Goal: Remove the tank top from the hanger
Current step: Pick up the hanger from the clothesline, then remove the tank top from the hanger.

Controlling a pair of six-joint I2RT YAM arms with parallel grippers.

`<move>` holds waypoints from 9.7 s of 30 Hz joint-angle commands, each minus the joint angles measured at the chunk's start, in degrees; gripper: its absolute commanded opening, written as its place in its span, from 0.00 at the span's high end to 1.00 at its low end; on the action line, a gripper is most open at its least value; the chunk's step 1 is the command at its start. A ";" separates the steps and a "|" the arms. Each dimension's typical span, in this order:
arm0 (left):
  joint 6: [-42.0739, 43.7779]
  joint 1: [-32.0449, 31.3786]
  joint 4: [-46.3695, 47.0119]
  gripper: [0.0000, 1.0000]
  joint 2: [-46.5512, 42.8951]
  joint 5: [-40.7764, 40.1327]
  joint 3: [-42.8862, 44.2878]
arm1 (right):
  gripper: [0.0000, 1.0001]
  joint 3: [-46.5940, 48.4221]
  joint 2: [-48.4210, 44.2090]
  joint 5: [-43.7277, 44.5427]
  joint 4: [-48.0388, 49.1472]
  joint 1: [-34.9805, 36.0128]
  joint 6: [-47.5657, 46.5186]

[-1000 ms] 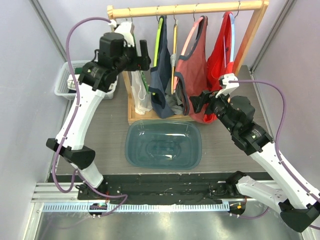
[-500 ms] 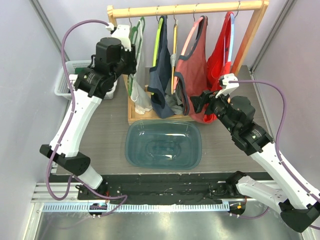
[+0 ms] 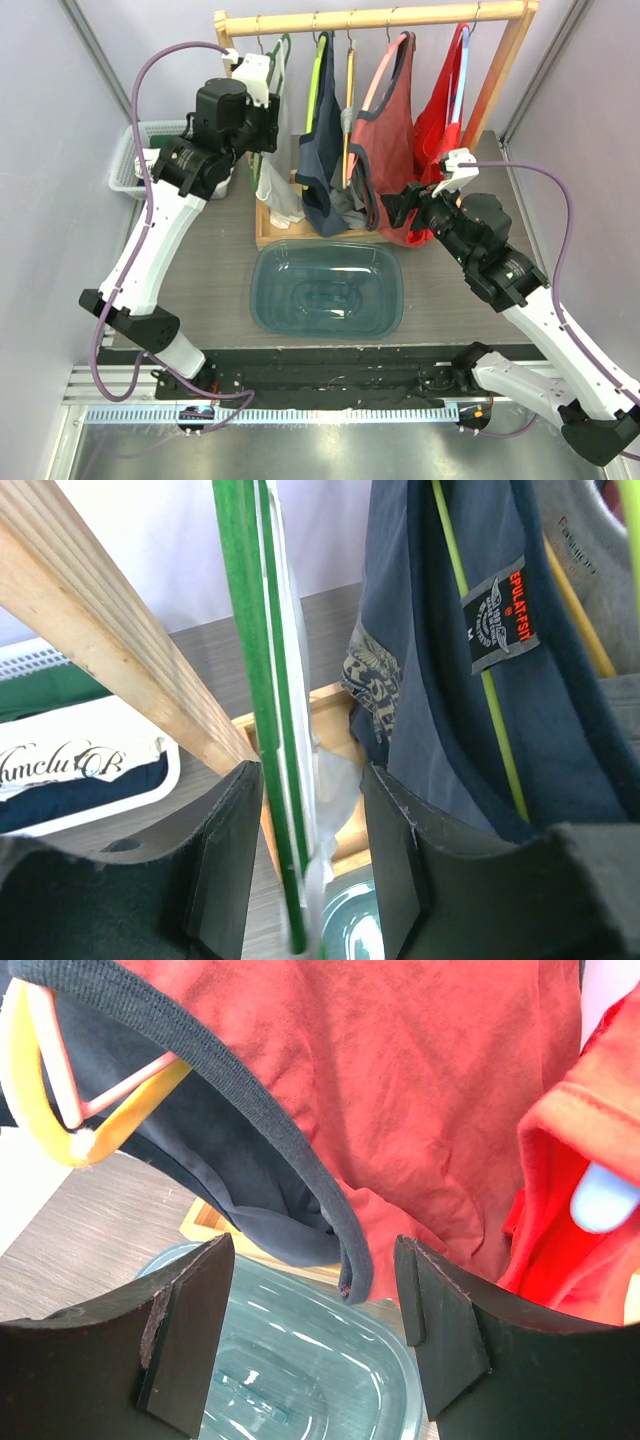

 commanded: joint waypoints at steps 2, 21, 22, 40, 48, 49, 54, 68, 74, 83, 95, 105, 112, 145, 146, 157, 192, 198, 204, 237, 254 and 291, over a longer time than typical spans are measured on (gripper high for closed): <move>2.29 -0.22 3.15 0.51 -2.01 -0.63 -1.55 | 0.27 0.04 -1.96 0.61 1.08 0.37 0.16; 9.93 -0.92 5.87 1.00 -2.36 -4.06 8.27 | 0.41 -1.80 -1.70 -0.45 2.57 0.37 1.31; 10.11 -1.01 5.88 1.00 -2.36 -4.24 8.98 | 0.41 -1.63 -1.44 -0.62 2.49 0.37 1.22; 3.70 -1.53 -7.48 1.00 -19.14 -1.96 -10.69 | 0.41 -0.40 -0.29 -0.01 1.78 0.37 -0.10; 4.74 -1.62 -9.33 1.00 -23.98 5.51 -2.46 | 0.42 1.62 1.20 -0.10 0.91 0.37 -1.15; 5.36 -1.53 -9.76 1.00 -23.98 6.21 -0.52 | 0.42 1.97 1.20 0.08 0.82 0.37 -1.33; 10.71 -1.53 -11.08 1.00 -24.42 9.02 6.78 | 0.42 3.21 1.29 0.34 -0.24 0.37 -1.86; 21.17 -1.45 -23.81 1.00 -23.72 30.46 23.93 | 0.42 5.05 1.11 0.34 -1.64 0.37 -2.12; 25.93 -1.36 -29.81 1.00 -25.04 38.29 22.35 | 0.42 5.14 -0.46 -0.45 -3.23 0.37 -2.30; 23.29 -1.36 -24.80 1.00 -26.72 38.74 7.85 | 0.44 1.98 -5.99 0.25 -3.93 0.37 -1.68; 23.56 -3.82 -21.55 1.00 -15.82 42.61 9.69 | 0.40 1.71 -12.60 -4.83 0.10 0.37 1.74; 23.82 -7.16 -22.25 1.00 -11.59 42.17 11.71 | 0.40 3.38 -7.77 -4.67 5.99 0.37 2.27; 24.08 -8.13 -23.66 1.00 -11.68 41.56 11.10 | 0.41 3.73 -4.43 -5.45 9.95 0.28 2.45; 25.75 -8.74 -24.36 1.00 -12.21 35.75 8.72 | 0.99 4.61 -9.78 12.89 1.88 0.37 1.84; 25.67 -8.74 -24.45 1.00 -12.29 35.84 8.90 | 0.99 4.70 -9.35 17.00 1.26 0.28 1.75; 30.23 -8.74 -31.73 1.00 -13.35 44.18 13.73 | 0.99 5.67 -4.51 29.26 -0.94 0.37 -0.19; 25.85 -8.83 -23.31 1.00 -9.57 40.85 12.24 | 0.05 9.96 -12.77 -7.56 -17.01 0.37 -10.64; 22.85 -8.83 -20.14 1.00 -7.81 38.47 11.27 | 0.00 12.70 -11.02 -13.36 -20.11 0.37 -11.26; 22.59 -9.53 -20.58 1.00 -6.94 40.94 11.27 | 0.00 11.90 -7.86 -31.27 -15.71 0.36 -9.68; 37.79 -11.38 -35.78 1.00 -6.41 54.73 12.42 | 0.04 38.19 9.37 -31.54 -27.75 1.33 -26.99; 26.82 -11.38 -21.30 0.54 -7.90 37.09 4.42 | 0.99 27.65 3.67 -33.76 -25.29 1.33 -22.25; 11.61 -12.34 -10.04 0.56 -16.08 22.14 -13.16 | 0.99 28.87 7.09 -30.85 -23.62 1.33 -18.47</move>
